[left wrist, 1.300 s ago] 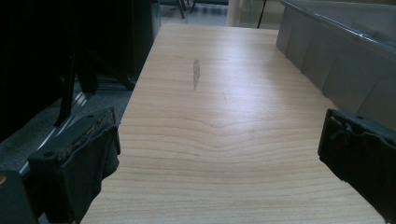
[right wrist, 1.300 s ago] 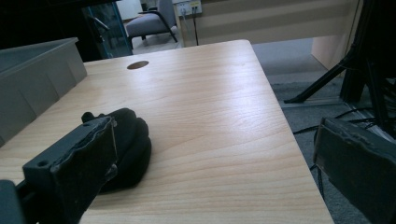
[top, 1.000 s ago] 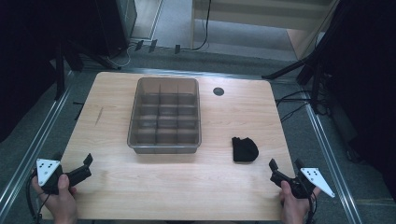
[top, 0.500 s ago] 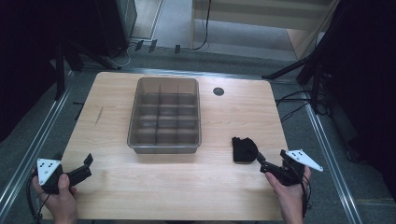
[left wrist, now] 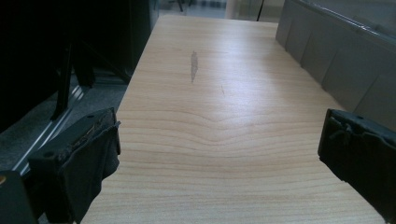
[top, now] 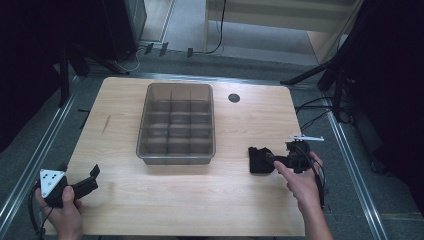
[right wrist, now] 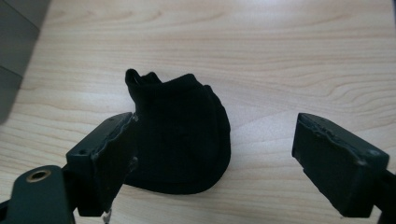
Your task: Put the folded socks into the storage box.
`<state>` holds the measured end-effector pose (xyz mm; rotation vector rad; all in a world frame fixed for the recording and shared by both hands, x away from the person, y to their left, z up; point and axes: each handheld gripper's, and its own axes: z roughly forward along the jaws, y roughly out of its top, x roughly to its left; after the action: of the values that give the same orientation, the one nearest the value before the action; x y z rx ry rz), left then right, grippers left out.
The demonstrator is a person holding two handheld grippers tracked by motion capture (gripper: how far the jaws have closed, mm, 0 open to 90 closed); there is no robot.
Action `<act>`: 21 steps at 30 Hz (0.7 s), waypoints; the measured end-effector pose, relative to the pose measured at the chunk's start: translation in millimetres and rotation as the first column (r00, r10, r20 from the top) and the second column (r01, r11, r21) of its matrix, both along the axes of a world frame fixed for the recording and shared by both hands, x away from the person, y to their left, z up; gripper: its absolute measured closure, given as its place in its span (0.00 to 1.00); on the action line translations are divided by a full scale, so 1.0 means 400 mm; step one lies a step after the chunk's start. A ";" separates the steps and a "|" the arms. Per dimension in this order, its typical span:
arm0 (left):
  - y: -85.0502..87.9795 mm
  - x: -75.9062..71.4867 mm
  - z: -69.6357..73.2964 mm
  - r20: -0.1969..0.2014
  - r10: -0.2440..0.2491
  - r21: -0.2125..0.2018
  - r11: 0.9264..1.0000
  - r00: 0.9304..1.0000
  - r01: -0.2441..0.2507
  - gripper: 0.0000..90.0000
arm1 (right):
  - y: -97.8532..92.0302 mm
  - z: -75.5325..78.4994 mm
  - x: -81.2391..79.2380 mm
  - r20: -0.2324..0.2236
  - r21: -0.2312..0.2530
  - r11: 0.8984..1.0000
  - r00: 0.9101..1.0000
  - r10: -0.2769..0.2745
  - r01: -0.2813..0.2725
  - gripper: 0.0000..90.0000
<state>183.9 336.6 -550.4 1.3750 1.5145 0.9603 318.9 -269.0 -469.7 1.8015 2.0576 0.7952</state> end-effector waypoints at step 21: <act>-0.001 0.002 -0.001 0.000 -0.015 -0.002 1.000 1.000 0.015 0.00 | 0.100 -0.049 0.156 -0.461 -0.140 0.990 0.884 -0.073 0.009 0.21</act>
<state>184.7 336.0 -550.9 1.3832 1.5030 0.9487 381.5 -228.9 -489.1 2.1037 2.2740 0.2064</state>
